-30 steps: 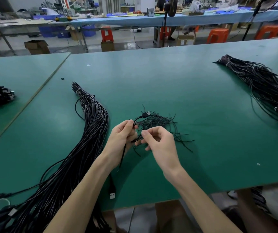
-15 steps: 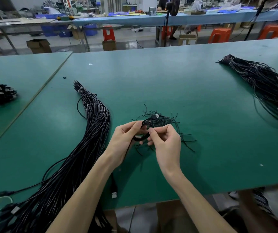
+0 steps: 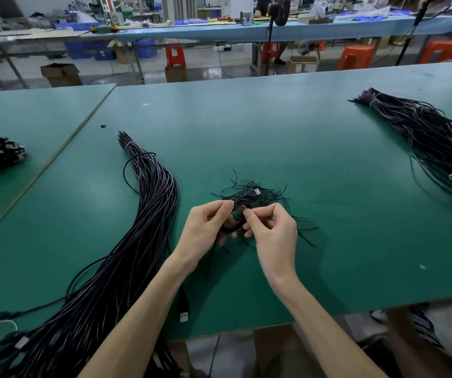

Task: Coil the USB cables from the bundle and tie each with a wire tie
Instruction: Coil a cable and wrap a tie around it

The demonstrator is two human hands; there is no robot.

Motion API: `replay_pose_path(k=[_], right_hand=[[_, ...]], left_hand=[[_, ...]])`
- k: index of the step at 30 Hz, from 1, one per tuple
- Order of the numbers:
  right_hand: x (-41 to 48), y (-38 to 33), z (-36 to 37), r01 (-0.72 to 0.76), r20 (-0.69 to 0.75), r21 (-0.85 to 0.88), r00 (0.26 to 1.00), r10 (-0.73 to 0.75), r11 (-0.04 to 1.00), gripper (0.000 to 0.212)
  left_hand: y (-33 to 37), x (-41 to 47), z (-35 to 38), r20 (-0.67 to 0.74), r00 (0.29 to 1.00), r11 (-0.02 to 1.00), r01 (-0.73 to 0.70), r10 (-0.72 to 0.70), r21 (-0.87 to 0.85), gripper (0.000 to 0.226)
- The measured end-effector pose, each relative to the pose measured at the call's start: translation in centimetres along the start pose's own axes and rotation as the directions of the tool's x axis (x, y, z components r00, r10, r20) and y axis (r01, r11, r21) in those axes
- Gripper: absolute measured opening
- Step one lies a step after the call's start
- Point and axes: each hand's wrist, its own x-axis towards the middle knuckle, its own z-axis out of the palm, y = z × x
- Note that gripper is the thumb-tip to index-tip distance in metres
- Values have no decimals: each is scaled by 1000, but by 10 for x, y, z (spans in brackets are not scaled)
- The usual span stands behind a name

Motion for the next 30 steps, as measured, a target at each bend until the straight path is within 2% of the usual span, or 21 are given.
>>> replay_pose_path(k=[4,9,16,18,23,27,30], right_hand=[[-1,1,3,1,24,10,1000,-2,1000,17],[-2,1,5,5,55,40,998,-7,999,17],[3,-7,6,-8,93,110,996,-2,994,14],[3,-8,6,-16,103,104,995,5,994,14],[-3,-8,4,72,123,-55,990,-65,996,17],[-10,-12,7,168,188,-256,975,-121,952,23],[-11,-17,11,175,216,-343,971,-104,923,19]], left_hand=[[0,2,-2,-43,999,1000,5,-5,3,37],[4,2,-3,-19,1000,999,-1,1,-32,37],[4,3,-7,21,996,962,84,-82,-261,36],[6,2,-7,31,995,956,101,-96,-275,36],[7,1,-5,-61,991,990,113,-119,-89,34],[6,2,-1,-187,980,998,62,-62,-6,41],[3,4,0,-215,974,997,74,-71,6,38]])
